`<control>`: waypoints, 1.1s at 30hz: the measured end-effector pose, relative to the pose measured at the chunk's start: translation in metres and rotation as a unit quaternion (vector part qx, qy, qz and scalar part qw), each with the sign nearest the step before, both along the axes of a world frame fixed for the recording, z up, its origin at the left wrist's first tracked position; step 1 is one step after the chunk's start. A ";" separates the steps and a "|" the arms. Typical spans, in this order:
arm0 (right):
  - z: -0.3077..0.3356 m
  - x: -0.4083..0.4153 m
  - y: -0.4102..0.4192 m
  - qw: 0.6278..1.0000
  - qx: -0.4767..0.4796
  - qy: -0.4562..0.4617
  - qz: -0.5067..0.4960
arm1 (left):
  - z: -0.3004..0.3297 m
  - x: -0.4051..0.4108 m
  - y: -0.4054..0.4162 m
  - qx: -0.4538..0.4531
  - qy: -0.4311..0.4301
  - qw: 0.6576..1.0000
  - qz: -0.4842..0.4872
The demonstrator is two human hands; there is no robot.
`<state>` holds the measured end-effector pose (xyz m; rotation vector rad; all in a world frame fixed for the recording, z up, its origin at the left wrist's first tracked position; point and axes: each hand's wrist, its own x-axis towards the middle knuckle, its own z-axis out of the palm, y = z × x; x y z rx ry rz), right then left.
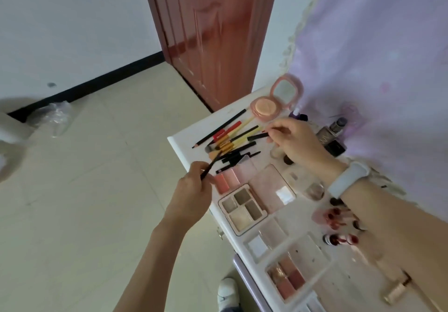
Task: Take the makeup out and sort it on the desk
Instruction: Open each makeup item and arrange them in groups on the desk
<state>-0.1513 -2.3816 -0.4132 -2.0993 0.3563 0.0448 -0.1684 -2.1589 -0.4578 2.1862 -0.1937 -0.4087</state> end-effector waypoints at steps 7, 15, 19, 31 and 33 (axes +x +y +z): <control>-0.035 0.046 -0.006 0.981 -0.175 0.017 0.082 | -0.034 0.038 -0.006 0.043 -0.077 0.995 0.051; -0.043 0.055 -0.012 0.971 -0.229 -0.022 0.071 | -0.045 0.061 -0.048 0.111 -0.182 0.977 0.000; -0.046 0.058 -0.018 0.971 -0.226 -0.023 0.074 | -0.050 0.064 -0.059 0.168 -0.221 0.961 -0.011; -0.051 0.062 0.000 0.945 -0.255 0.027 0.201 | -0.060 0.048 -0.037 0.155 -0.277 0.948 0.036; -0.052 0.064 0.007 0.939 -0.269 0.021 0.215 | -0.061 0.046 -0.034 0.157 -0.282 0.946 0.030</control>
